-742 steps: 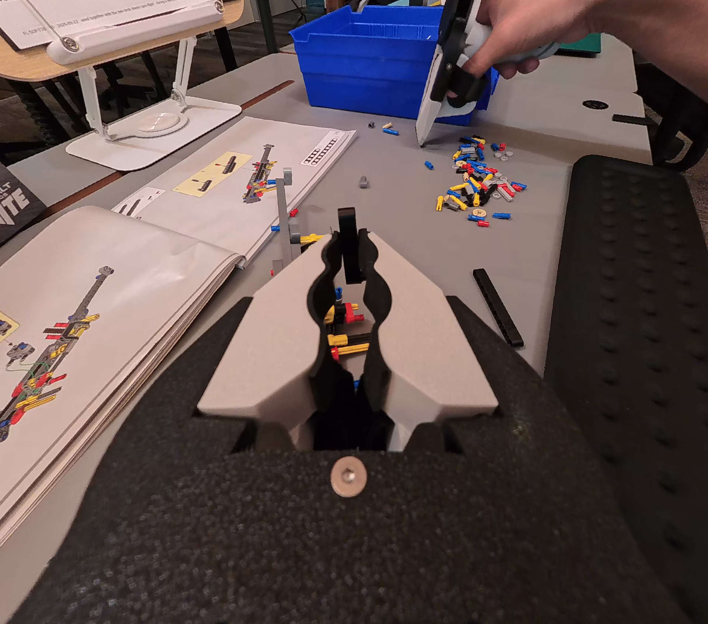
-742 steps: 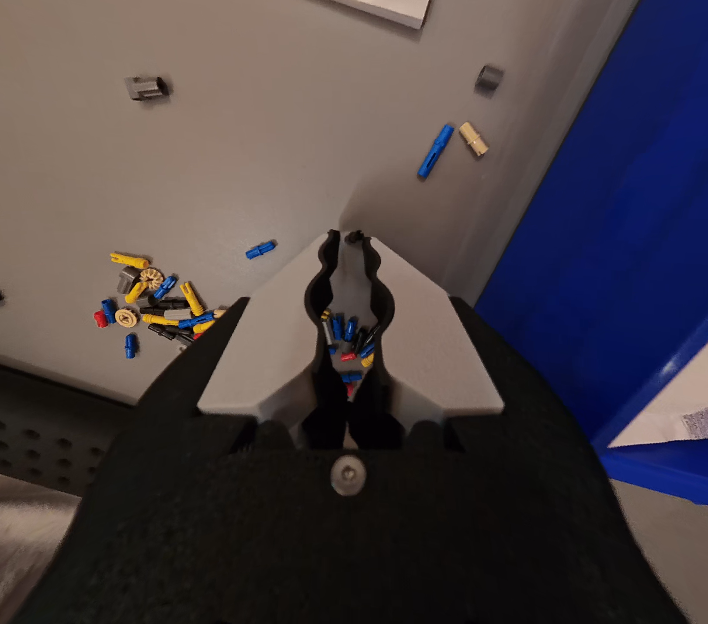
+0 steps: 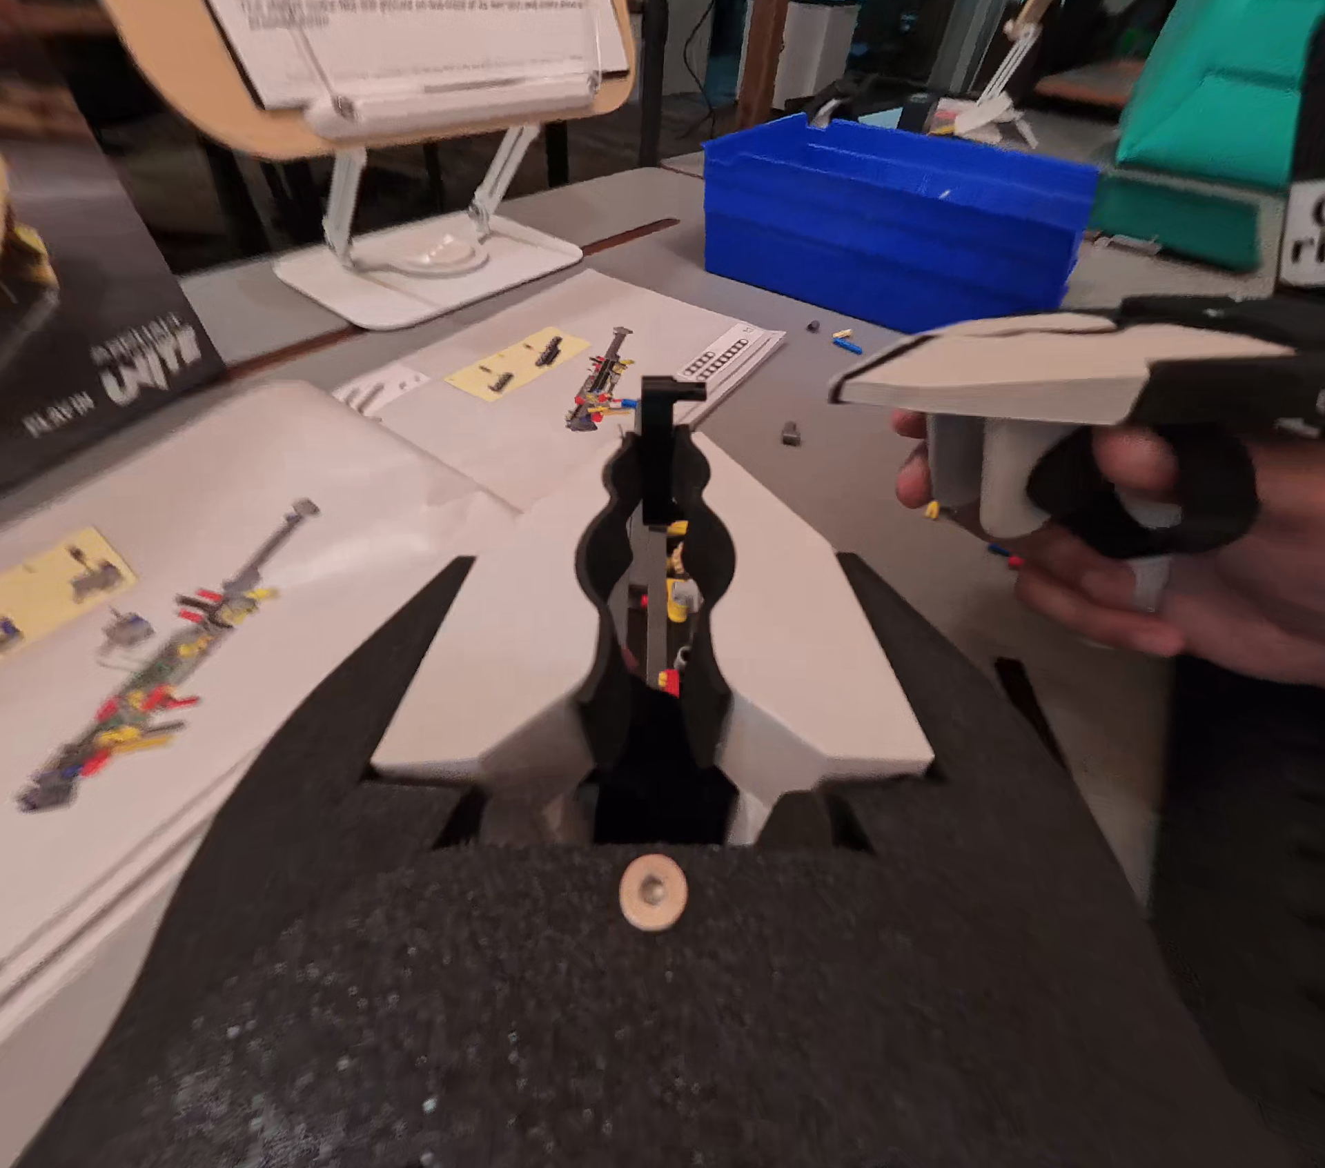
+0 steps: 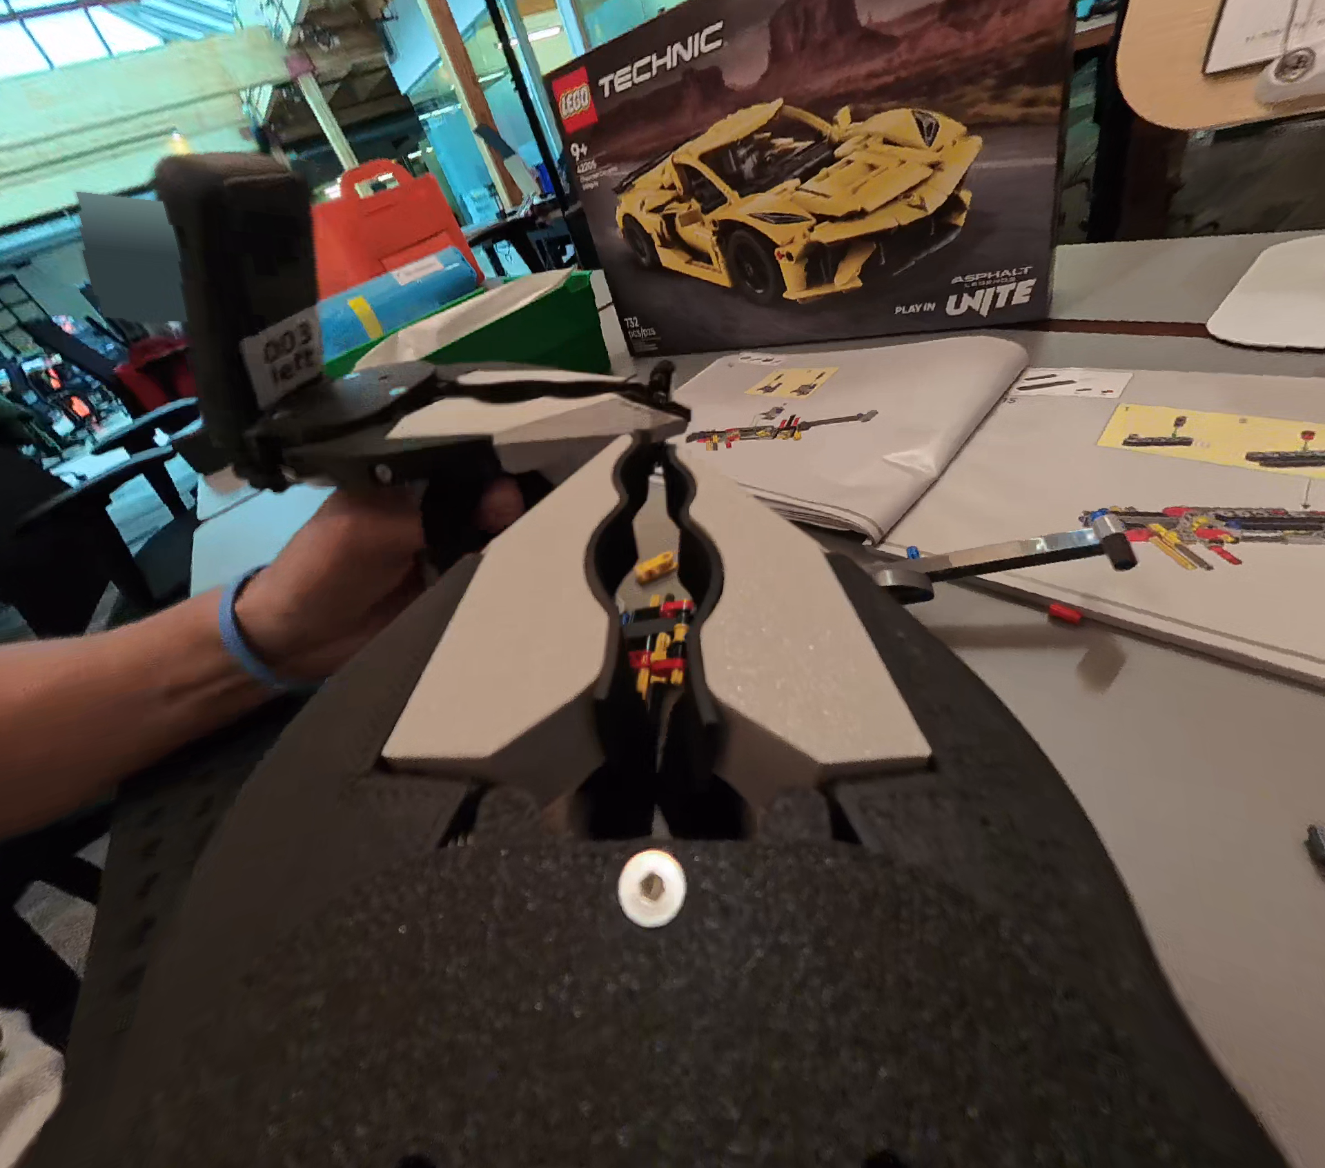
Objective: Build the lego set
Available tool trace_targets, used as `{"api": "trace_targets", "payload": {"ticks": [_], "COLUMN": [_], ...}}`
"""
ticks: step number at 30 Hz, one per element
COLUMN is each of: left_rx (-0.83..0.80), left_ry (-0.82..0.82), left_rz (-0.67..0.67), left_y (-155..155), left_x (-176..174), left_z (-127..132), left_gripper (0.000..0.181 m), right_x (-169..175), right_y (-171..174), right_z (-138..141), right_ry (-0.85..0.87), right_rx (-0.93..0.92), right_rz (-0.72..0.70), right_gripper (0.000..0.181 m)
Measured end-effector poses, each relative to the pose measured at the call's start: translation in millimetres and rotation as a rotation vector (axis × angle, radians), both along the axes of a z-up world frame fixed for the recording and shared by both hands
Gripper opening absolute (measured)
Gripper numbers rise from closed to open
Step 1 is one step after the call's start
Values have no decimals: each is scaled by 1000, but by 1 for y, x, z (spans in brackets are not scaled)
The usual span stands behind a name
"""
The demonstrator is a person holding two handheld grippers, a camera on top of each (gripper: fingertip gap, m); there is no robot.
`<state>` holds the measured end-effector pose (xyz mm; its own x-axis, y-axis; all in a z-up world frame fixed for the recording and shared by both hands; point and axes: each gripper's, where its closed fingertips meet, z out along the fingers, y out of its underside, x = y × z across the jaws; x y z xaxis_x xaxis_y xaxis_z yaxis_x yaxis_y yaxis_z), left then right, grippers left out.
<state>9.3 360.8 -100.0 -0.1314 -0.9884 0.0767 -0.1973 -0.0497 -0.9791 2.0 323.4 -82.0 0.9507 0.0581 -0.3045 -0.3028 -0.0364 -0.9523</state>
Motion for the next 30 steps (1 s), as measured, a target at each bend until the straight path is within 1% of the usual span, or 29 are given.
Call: {"api": "trace_targets", "payload": {"ticks": [2,3,4,6,10,12,14,17,19,24,27,29,30], "left_rx": [126,171,201,240,311,378,504,750,840,948,984,994,1000], "left_ry": [-38,-59,-74,-75,-74,-79,-81,-100,-101,-102,-130,-139,-140], "left_rz": [-6,-10,-10,-16,-15,-18,-27,-33,-37,-42,-53,-59,-58], "left_y": [-11,-16,-20,-25,-25,-26,-27,-29,-30,-32,-38,-38,-38], "left_x": [0,0,-1,0,0,0,-1,-4,-6,-6,-7,-8,-8], "left_z": [6,8,11,9,7,6,3,0,-2,-6,-4,-4,-3], "left_gripper": [6,6,6,7,6,6,6,7,6,6,6,6,6], "right_x": [0,-1,-1,0,-5,-8,-11,-15,-18,-30,-25,-24,-21], "right_y": [6,7,8,7,5,4,2,-2,-4,-11,-11,-11,-11], "right_z": [-3,-1,1,4,2,2,-4,-11,-17,-24,-24,-26,-28], "right_ry": [60,91,108,91,82,76,38,17,2,-19,-12,-20,-29], "right_rx": [-1,8,19,35,29,23,-22,-81,-111,-158,-151,-162,-171], "right_rz": [12,23,26,25,57,85,130,210,244,348,331,326,312], "right_gripper": [20,24,21,10,7,6,6,9,10,12,6,7,10]}}
